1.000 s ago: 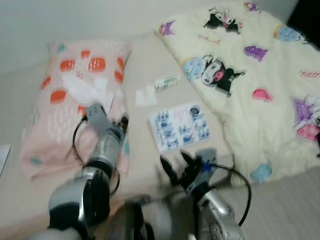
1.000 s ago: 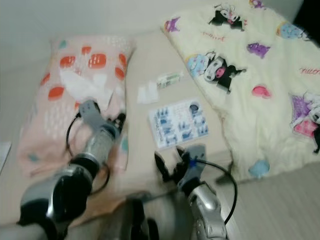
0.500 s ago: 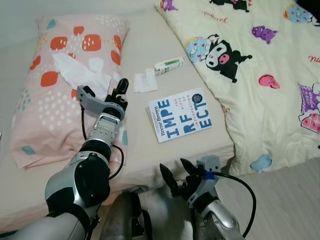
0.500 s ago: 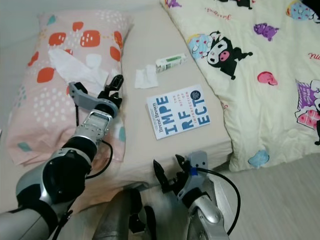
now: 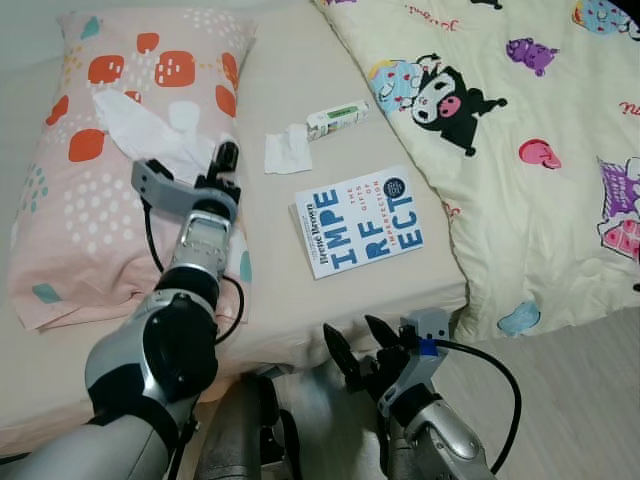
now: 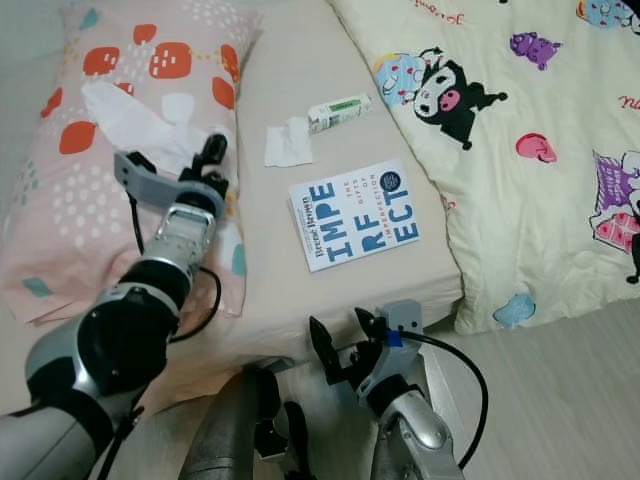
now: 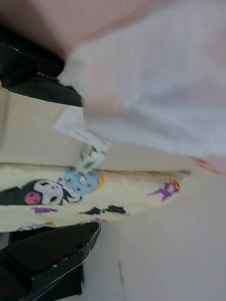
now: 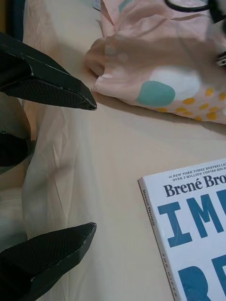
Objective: Clean up the room
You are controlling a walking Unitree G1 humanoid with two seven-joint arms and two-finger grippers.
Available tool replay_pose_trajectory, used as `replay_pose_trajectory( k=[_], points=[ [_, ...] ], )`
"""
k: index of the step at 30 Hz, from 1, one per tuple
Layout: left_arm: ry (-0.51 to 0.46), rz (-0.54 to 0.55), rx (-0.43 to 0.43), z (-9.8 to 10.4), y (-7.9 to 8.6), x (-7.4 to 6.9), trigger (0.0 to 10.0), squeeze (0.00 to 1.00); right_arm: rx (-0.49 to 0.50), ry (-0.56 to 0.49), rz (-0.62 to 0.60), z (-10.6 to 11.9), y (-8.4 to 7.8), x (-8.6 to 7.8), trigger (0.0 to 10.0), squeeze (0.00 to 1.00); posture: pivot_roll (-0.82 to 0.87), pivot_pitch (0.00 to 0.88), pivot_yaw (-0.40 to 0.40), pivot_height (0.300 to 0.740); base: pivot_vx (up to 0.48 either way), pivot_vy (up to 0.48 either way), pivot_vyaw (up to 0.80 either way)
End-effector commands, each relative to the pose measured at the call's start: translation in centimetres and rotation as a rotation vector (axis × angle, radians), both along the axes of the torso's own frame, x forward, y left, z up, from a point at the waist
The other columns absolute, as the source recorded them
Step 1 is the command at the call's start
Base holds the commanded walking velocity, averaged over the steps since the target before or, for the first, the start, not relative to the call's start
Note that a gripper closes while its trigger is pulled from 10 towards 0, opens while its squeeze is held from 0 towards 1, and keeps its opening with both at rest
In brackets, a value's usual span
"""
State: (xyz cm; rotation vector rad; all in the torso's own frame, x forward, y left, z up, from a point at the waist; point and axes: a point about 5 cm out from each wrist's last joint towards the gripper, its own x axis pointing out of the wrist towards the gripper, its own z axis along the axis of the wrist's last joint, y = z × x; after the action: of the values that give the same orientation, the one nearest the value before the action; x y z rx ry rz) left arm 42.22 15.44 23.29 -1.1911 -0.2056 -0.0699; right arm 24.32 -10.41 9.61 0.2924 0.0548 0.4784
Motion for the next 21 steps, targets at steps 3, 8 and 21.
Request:
replay_pose_trajectory(
  k=[3,8,21],
  points=[
    [0.017,0.032,-0.044,-0.6,0.9,-0.1,10.0,1.00,0.012,0.034,0.017,-0.5,0.5,-0.7,10.0,0.00,-0.26,0.529,0.116,0.630,0.000,0.000,0.00],
    [-0.001,0.018,-0.101,0.0,0.8,0.0,10.0,1.00,0.013,0.042,0.018,-0.5,0.6,-0.9,10.0,0.00,-0.26,0.531,0.119,0.630,0.000,0.000,0.00],
    [0.079,0.194,0.031,0.2,3.0,-0.2,10.0,0.00,0.019,0.049,0.013,0.0,0.4,-1.6,10.0,0.00,-0.28,0.551,0.108,0.630,0.000,0.000,0.00]
  ],
)
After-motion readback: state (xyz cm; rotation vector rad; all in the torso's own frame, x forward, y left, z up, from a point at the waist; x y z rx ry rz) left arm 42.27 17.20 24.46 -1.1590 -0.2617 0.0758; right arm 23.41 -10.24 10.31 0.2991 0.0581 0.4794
